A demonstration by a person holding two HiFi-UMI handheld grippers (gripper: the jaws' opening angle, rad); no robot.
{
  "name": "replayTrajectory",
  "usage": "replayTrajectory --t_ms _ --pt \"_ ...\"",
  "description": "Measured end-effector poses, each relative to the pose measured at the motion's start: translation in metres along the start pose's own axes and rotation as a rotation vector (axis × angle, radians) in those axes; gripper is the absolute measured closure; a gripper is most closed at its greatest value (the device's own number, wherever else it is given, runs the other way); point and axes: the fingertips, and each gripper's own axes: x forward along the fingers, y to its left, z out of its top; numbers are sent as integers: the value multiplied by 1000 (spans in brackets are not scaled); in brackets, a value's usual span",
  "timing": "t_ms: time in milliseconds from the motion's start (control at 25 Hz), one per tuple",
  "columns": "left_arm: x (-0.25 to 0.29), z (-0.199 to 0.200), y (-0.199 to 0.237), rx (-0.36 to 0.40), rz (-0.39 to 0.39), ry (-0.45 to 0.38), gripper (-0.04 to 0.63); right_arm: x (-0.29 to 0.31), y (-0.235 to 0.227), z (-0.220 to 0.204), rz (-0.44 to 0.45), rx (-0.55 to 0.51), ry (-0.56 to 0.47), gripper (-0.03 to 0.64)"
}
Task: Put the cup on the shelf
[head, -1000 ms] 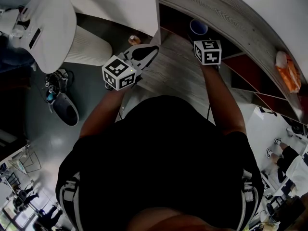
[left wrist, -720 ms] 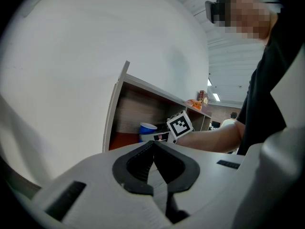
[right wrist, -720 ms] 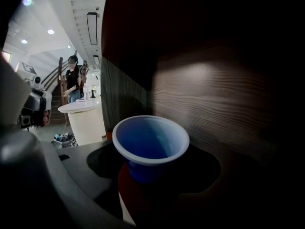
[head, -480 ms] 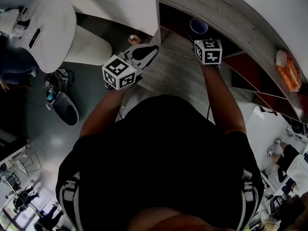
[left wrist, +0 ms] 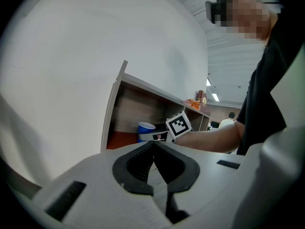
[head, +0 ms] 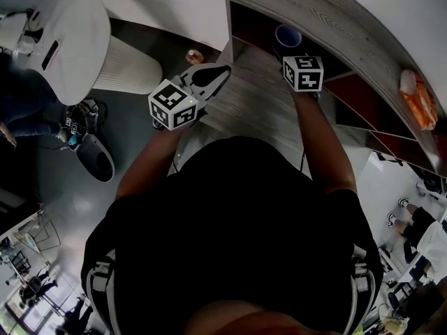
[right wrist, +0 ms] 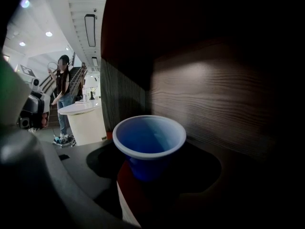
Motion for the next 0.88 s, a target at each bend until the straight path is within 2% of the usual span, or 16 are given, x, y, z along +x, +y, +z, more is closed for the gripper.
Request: replayTrajectory --t_ms 440,880 --pt "-3 -2 -4 -6 -4 0 578 -1 2 -2 -7 -9 7 268" --pt "-7 -4 -10 -3 -10 -1 578 -12 0 -7 -40 2 11 267"
